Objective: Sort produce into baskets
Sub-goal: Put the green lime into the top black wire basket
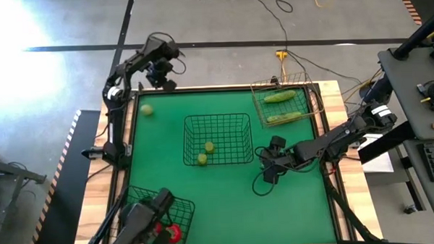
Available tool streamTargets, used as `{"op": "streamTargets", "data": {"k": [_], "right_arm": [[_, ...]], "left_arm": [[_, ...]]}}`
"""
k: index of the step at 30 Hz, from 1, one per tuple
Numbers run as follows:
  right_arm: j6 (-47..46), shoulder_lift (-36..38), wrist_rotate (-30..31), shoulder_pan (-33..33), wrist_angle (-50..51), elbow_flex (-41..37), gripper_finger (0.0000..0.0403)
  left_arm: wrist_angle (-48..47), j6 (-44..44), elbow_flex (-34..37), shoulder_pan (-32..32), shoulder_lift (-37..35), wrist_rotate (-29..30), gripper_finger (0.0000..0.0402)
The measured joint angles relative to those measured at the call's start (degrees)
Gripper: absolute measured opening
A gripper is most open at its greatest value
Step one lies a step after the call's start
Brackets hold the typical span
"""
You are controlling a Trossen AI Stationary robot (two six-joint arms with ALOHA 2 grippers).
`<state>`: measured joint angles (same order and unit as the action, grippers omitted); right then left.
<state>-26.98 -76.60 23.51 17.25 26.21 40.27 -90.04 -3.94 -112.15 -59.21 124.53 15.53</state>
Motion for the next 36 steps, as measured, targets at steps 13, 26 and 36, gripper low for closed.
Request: {"op": "streamTargets", "data": {"k": [13,26,36], "right_arm": [[-0.9,0.0,0.5,3.2,0.3,0.0,0.0376],[-2.6,0.0,0.5,4.8,-0.1,0.0,0.0376],[-6.5,0.1,0.5,7.5,-0.2,0.0,0.0376]], "left_arm": [[0.0,11.7,14.0,5.4,-23.9,-6.1,0.0038],[12.8,34.9,52.9,25.6,-53.7,1.1,0.0001],[36.9,51.6,73.8,21.6,-62.0,10.1,0.0]]}}
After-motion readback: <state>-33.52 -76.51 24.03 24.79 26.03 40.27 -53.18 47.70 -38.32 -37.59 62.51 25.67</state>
